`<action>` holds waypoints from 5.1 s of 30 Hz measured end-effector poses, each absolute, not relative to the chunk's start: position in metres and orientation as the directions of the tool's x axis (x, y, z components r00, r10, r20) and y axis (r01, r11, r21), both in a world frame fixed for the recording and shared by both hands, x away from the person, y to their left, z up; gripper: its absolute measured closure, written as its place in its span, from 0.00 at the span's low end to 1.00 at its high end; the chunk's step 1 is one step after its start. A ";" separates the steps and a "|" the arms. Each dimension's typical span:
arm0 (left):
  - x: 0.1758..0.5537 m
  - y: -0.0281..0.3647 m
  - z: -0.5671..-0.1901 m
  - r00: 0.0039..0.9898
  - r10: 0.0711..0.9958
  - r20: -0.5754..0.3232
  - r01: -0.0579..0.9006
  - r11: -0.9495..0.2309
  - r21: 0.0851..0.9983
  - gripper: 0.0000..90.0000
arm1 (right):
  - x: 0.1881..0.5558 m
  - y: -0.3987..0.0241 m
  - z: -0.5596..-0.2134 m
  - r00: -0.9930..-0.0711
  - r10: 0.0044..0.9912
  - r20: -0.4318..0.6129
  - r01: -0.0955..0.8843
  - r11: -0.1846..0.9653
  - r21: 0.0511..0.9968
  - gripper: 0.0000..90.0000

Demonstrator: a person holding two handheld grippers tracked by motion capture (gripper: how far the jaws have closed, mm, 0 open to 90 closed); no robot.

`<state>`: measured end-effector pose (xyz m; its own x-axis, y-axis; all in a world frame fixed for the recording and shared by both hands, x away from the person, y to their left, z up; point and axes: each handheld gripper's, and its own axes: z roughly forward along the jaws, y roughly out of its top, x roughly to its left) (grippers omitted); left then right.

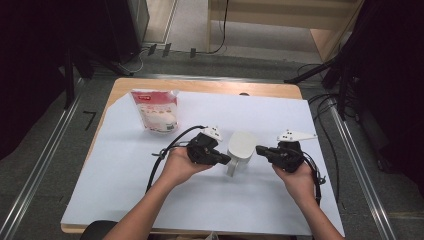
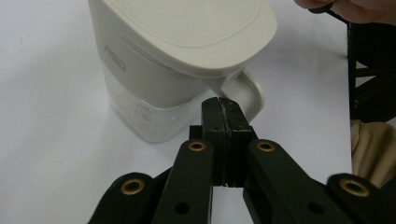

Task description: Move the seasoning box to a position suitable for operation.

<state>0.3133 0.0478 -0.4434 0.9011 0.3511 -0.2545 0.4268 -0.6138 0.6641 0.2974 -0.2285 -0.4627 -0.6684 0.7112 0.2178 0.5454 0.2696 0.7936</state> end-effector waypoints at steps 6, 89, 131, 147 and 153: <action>0.311 0.043 -0.444 0.910 0.331 -0.251 0.410 -0.613 0.675 1.00 | 0.303 -0.224 -0.463 -0.665 0.712 0.226 0.550 0.262 0.793 1.00; 0.323 0.115 -0.418 0.892 0.388 -0.231 0.424 -0.545 0.724 0.45 | 0.245 -0.176 -0.472 -0.733 0.650 0.201 0.518 0.342 0.784 1.00; 0.327 0.107 -0.426 0.896 0.386 -0.219 0.410 -0.529 0.743 0.43 | 0.280 -0.233 -0.470 -0.610 0.757 0.235 0.597 0.244 0.764 1.00; 0.325 0.106 -0.426 0.896 0.384 -0.222 0.410 -0.525 0.746 0.41 | 0.301 -0.239 -0.472 -0.613 0.752 0.240 0.601 0.247 0.760 1.00; 0.325 0.107 -0.426 0.897 0.389 -0.211 0.404 -0.529 0.746 0.41 | 0.298 -0.246 -0.464 -0.636 0.725 0.263 0.601 0.253 0.758 1.00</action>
